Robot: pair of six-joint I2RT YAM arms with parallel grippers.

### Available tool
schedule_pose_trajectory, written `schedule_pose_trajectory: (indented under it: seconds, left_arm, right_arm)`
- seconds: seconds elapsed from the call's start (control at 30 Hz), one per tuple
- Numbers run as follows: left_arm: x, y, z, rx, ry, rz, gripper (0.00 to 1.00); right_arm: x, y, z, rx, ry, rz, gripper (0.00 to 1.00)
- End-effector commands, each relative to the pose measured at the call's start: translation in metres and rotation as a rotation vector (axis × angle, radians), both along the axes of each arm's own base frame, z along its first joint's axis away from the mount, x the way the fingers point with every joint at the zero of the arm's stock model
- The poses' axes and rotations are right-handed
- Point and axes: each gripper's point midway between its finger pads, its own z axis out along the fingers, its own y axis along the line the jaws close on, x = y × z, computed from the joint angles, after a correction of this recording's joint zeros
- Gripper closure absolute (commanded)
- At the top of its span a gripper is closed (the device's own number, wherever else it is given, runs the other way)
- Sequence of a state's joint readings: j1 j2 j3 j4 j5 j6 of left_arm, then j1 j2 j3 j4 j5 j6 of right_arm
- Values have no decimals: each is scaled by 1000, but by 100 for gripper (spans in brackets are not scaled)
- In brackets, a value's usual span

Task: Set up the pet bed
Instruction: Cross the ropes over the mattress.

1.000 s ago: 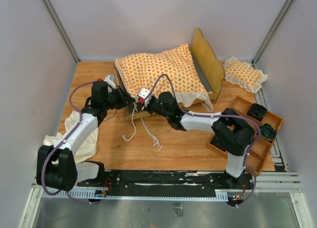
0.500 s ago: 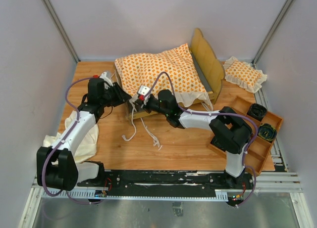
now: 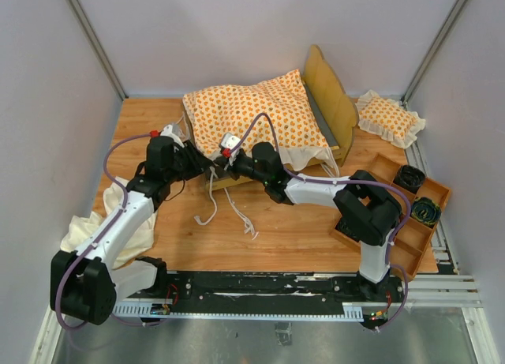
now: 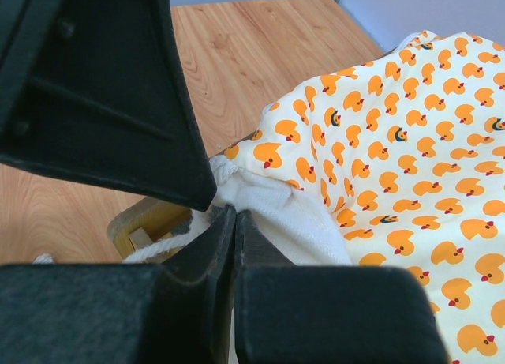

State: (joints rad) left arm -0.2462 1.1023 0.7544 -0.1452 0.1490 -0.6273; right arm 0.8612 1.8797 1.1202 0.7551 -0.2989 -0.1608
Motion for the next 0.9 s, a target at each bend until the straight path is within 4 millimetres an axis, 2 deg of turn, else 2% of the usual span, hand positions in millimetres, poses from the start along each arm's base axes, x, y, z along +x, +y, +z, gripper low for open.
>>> schedule_pose_trajectory:
  seconds: [0.0, 0.2, 0.3, 0.33, 0.5, 0.6, 0.73, 0.87]
  left_arm:
    - [9, 8, -3, 7, -2, 74, 63]
    - [15, 10, -6, 27, -5, 83, 63]
    - [17, 12, -7, 37, -13, 88, 69]
    - [17, 12, -7, 41, -15, 87, 72]
    - [20, 7, 1, 65, -51, 31, 99]
    - [21, -2, 18, 68, -91, -50, 100]
    - [15, -13, 41, -51, -120, -122, 100]
    - [9, -19, 44, -143, -107, -137, 100]
  right_arm:
    - [11, 0, 20, 60, -26, -13, 100]
    - [11, 1, 22, 71, -23, -11, 100]
    - [11, 1, 21, 72, -22, -12, 100]
    - [10, 1, 21, 74, -22, -12, 100]
    - [13, -4, 11, 55, -9, -39, 100]
    - [21, -15, -2, 38, 16, -85, 100]
    - [33, -28, -14, 31, 63, -117, 100]
    - [36, -34, -14, 26, 71, -121, 100]
